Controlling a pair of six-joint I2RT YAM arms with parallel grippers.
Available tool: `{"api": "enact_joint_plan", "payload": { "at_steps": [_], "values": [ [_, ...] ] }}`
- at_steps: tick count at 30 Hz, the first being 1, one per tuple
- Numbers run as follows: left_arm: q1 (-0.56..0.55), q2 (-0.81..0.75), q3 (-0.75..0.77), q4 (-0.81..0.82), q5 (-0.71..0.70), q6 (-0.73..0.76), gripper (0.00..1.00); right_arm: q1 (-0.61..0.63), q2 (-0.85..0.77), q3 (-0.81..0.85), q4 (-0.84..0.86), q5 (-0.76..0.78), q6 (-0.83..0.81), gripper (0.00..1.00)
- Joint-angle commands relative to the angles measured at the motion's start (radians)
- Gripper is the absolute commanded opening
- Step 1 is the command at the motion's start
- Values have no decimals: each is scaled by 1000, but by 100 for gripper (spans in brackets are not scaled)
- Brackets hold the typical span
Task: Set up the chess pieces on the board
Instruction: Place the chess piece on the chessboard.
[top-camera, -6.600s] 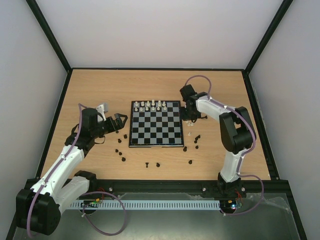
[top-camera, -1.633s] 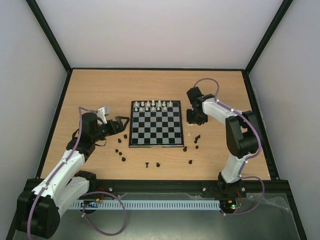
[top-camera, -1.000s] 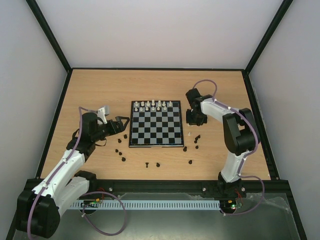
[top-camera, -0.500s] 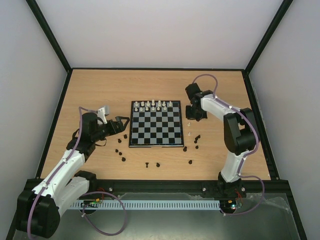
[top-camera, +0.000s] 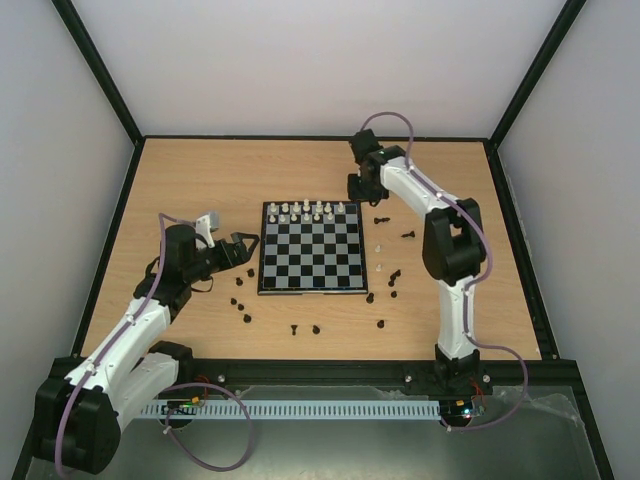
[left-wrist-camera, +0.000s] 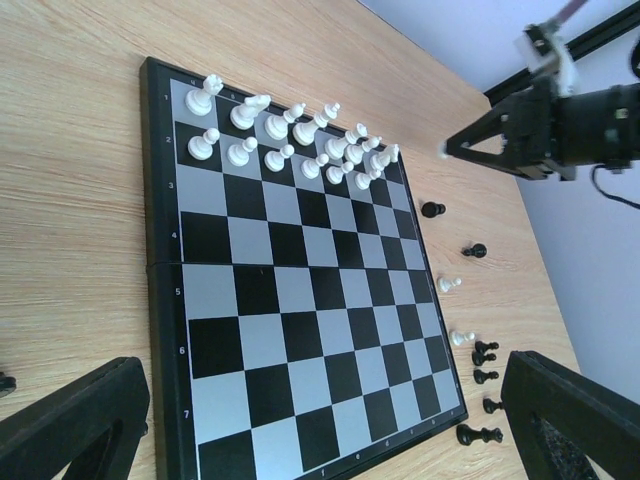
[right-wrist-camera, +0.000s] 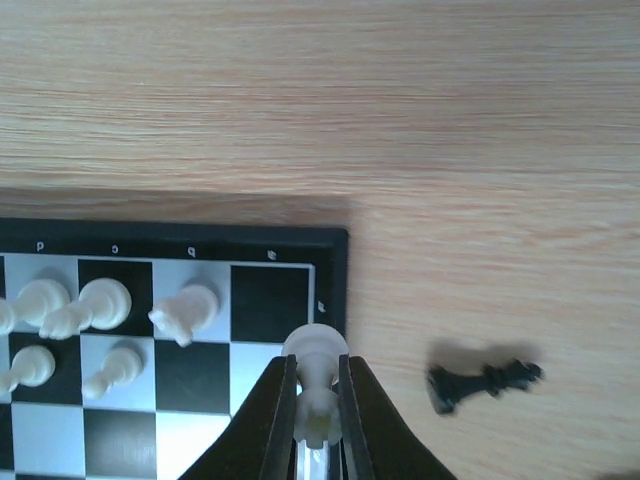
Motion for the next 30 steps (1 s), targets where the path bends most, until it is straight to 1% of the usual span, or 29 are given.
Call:
{"api": "enact_joint_plan", "payload": {
  "at_steps": [1, 7, 12, 30],
  "values": [
    [-4, 3, -6, 12, -12, -2, 99, 27, 94, 109, -121, -16, -16, 7],
    [-5, 5, -6, 8, -20, 0, 99, 42, 173, 183, -143, -14, -19, 7],
    [-4, 11, -8, 14, -18, -1, 100, 45, 205, 212, -148, -9, -22, 7],
    [-5, 24, -17, 28, -16, -3, 99, 45, 246, 200, -156, 10, -22, 9]
  ]
}}
